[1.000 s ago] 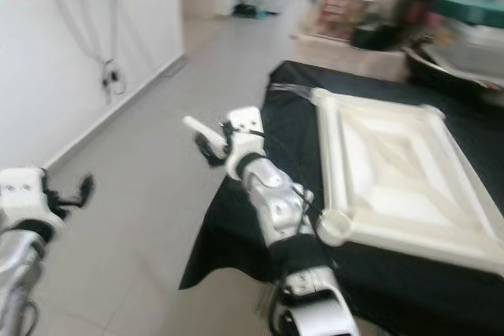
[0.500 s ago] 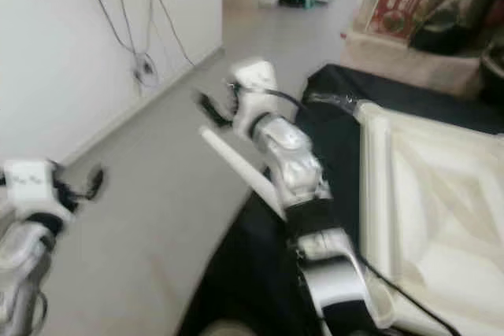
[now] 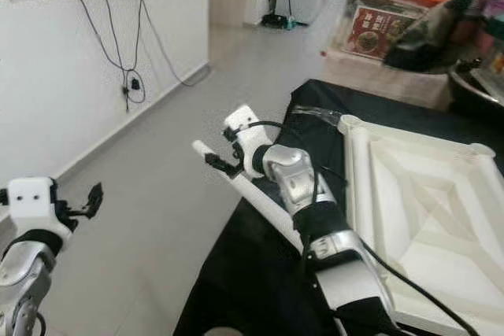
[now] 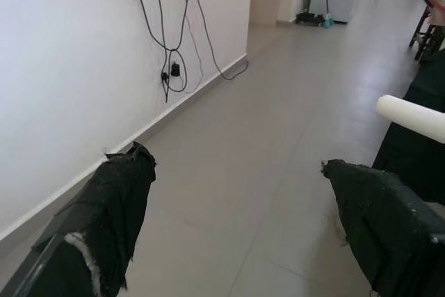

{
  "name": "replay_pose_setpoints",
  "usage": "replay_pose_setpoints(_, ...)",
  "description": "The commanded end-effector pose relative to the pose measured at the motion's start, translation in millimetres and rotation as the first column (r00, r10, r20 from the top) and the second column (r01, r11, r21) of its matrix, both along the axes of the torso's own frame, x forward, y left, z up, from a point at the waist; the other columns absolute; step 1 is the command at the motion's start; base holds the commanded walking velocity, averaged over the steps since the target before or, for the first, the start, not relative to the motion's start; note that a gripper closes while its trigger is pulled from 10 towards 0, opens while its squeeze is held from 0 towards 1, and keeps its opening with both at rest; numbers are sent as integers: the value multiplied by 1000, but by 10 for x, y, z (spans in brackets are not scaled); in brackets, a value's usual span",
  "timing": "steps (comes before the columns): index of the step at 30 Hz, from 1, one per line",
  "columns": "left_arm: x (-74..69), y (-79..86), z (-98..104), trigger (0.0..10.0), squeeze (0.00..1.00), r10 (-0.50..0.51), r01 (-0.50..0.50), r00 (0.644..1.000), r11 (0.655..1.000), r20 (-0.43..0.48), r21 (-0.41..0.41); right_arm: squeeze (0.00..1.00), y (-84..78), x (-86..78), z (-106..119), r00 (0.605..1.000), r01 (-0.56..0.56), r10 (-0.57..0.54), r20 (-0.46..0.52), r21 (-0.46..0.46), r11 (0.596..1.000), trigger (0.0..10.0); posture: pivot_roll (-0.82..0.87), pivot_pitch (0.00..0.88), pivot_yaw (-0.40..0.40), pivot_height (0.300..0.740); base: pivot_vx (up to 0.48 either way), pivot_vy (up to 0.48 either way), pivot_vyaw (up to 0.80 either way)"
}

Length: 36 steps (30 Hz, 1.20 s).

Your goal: Building children table

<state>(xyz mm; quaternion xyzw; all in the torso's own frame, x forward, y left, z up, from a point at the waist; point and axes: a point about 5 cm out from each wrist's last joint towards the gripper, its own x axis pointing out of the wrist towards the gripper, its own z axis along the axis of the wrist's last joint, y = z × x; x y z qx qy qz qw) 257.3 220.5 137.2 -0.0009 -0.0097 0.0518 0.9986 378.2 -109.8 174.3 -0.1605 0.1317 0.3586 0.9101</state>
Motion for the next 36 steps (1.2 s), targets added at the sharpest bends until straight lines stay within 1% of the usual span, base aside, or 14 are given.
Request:
replay_pose_setpoints(1,3,-25,-14,10000,0,-4,4,1000,1000,-1,0,0,-43,12,-40,1000,1,-2,-29,-32,999,10000,140,0,-87,740,0,0,0)
replay_pose_setpoints(8,6,-23,-20,10000,0,-4,4,1000,1000,-4,4,0,-163,57,-147,997,52,-57,-54,-87,995,10000,140,0,-88,740,0,0,0)
replay_pose_setpoints(9,8,-21,-25,10000,0,-3,3,1000,1000,-6,6,0,-235,66,-210,993,75,-84,-82,-111,991,10000,138,0,-88,740,0,0,0)
replay_pose_setpoints(10,8,-21,-25,10000,0,-3,3,1000,1000,-6,6,0,-235,66,-210,993,75,-84,-82,-111,991,10000,138,0,-88,740,0,0,0)
replay_pose_setpoints(11,10,-28,-37,10000,0,-4,4,1000,1000,-9,8,0,-381,75,-329,982,122,-144,-124,-168,978,10000,135,0,-90,740,0,0,0)
replay_pose_setpoints(12,11,-32,-40,10000,0,-4,5,1000,1000,-10,8,0,-418,74,-359,978,134,-160,-133,-184,974,10000,135,0,-90,740,0,0,0)
replay_pose_setpoints(13,11,-32,-40,10000,0,-4,5,1000,1000,-10,8,0,-418,74,-359,978,134,-160,-133,-184,974,10000,135,0,-90,740,0,0,0)
replay_pose_setpoints(15,8,-42,-43,10000,0,-6,6,1000,1000,-11,6,0,-464,34,-435,967,120,-155,-201,-178,977,10000,140,0,-94,740,0,0,0)
replay_pose_setpoints(18,4,-42,-44,10000,0,-5,5,1000,1000,-11,5,0,-470,-5,-490,960,85,-125,-252,-165,983,10000,137,0,-92,740,0,0,0)
replay_pose_setpoints(21,0,-34,-47,10000,0,-2,3,1000,1000,-13,5,0,-477,-27,-539,957,63,-112,-267,-185,981,10000,135,0,-91,740,0,0,0)
replay_pose_setpoints(29,9,-25,-59,10000,0,-8,8,1000,1000,-28,19,0,-539,-87,-712,939,75,-150,-309,-242,967,10000,137,0,-88,740,0,0,0)
replay_pose_setpoints(30,14,-16,-66,10000,0,-5,6,999,1000,-34,27,0,-556,-132,-784,927,58,-145,-347,-250,967,1451,137,0,-89,740,0,0,0)
replay_pose_setpoints(31,17,-8,-73,10000,0,-3,4,999,999,-39,32,0,-575,-171,-841,917,41,-140,-373,-263,964,0,138,0,-90,740,0,0,0)
replay_pose_setpoints(36,17,0,-81,10000,0,2,0,999,999,-43,35,0,-625,-224,-916,907,15,-136,-397,-294,956,0,137,0,-92,740,0,0,0)
